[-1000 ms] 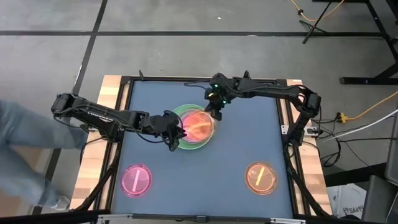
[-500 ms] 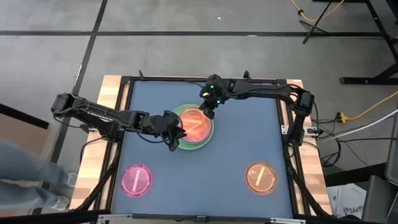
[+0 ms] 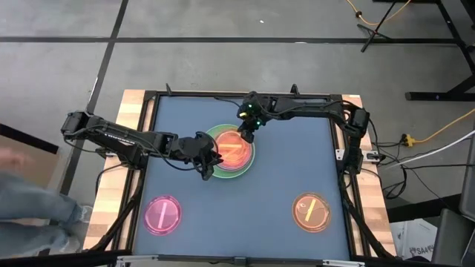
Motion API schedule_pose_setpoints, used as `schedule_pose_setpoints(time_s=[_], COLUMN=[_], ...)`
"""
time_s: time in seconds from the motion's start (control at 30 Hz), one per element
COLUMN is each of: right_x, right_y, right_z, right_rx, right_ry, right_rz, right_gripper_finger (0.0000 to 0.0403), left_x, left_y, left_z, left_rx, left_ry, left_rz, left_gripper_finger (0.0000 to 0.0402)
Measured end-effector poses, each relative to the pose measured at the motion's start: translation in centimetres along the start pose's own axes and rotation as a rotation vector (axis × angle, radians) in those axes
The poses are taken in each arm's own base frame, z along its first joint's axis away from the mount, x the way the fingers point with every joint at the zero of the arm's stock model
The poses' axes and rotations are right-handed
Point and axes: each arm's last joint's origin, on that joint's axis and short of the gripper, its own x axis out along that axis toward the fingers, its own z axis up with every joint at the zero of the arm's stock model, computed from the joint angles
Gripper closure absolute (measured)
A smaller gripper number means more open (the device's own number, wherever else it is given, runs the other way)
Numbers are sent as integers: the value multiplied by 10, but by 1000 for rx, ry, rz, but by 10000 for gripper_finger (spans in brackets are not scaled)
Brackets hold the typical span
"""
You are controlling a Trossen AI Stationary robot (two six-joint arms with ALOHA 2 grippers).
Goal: Stack plastic plates
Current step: Stack the top transparent orange plate on the top transparent pink plate, then stack the transparent pink plate on the top transparent orange plate
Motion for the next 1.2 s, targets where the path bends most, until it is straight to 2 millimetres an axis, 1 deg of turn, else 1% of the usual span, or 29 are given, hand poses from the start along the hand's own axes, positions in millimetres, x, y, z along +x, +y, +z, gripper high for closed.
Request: schedule_pose_setpoints(time_s=[0.2,0.83,0.93,1.2], right_x=[3,3,3,3], right_y=[-1,-1,-1,-1], right_z=[-3,-3,-3,-3], right_rx=[7,9,9,9], right_ry=[21,26,26,25], right_rz=[-1,0,0,0], right_gripper_finger=[403,399,383,319], left_x=[0,0,0,0], left_y=[0,0,0,0], left_z=[0,0,0,0], left_rx=[0,0,1,1], left_ry=[0,0,0,0], left_rz=[0,0,0,0], left_gripper_finger=[307,307,307,307])
